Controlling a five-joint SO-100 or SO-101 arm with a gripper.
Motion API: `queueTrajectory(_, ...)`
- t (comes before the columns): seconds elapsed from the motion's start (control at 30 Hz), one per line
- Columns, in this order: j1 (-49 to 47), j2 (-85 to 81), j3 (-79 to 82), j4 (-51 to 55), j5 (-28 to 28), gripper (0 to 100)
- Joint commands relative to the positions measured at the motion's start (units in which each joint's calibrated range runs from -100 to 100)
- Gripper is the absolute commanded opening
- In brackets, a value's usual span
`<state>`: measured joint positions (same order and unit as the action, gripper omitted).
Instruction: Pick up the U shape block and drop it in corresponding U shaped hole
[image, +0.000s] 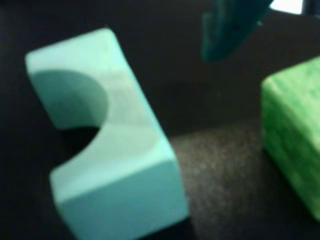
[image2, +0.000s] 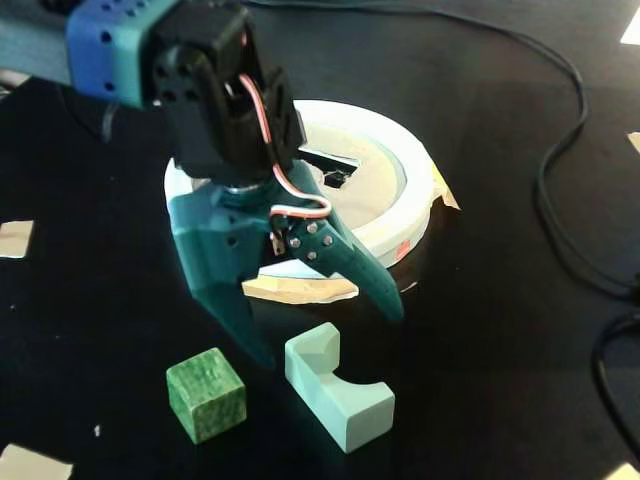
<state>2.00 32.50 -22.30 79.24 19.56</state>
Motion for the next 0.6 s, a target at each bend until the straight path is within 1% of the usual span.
queueTrajectory(0.0, 0.5, 2.92, -6.57, 0.28, 0.34, 85)
queueTrajectory(0.33, 0.25, 6.68, -6.66, 0.18, 0.44, 85)
queueTrajectory(0.57, 0.25, 6.95, -6.66, 0.28, 3.76, 85)
